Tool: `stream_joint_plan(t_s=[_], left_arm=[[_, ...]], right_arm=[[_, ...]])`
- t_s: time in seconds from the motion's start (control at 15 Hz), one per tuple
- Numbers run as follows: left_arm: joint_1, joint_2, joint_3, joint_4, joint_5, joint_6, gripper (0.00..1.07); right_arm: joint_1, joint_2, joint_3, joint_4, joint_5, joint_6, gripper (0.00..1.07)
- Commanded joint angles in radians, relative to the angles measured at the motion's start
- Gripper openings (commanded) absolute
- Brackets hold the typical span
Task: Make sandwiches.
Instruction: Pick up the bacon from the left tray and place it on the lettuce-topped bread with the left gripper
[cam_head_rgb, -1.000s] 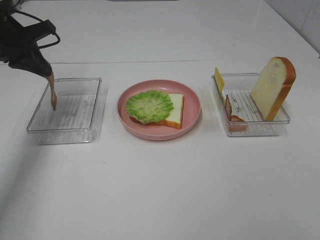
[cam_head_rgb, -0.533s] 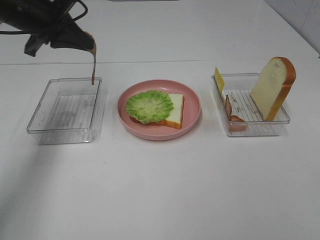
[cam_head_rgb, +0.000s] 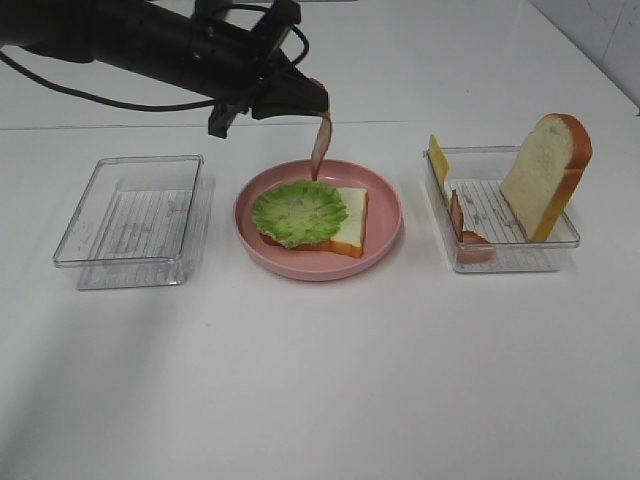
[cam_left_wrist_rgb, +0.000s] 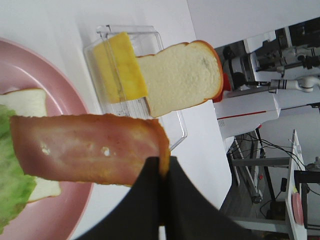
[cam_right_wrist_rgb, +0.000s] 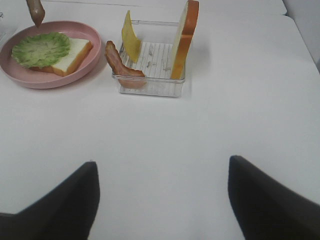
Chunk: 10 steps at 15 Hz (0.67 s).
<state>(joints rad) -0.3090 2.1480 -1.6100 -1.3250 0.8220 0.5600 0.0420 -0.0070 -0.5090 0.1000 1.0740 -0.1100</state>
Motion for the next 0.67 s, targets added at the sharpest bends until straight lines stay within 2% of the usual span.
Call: stream_joint_plan(t_s=[0.07,0.2,0.33,0.47,0.67], left_arm=[[-0.058,0.105,-0.100,-0.037,-0.004,0.005,0.00],[-0.063,0.147,-0.113,-0.009,-0.008,0.005,0.00],[-0.053,0.167,-0.113,0.072,-0.010,-0.009,0.00],[-0.051,0.181,-0.112,0.255,-0.027,-0.094,0.00],[-0.051,0.162,-0.112,0.384,-0.053,-0.190,0.00]], right_arm=[[-0.006,-0.012,0.003,-0.001,-0.010,-0.004,0.69],[-0.006,-0.012,0.003,-0.001,-0.010,-0.004,0.69],[-0.006,-0.012,0.003,-0.001,-0.010,-0.004,0.69],[-0.006,-0.012,0.003,-0.001,-0.010,-0.004,0.69],[-0.006,-0.012,0.003,-0.001,-0.010,-0.004,0.69]])
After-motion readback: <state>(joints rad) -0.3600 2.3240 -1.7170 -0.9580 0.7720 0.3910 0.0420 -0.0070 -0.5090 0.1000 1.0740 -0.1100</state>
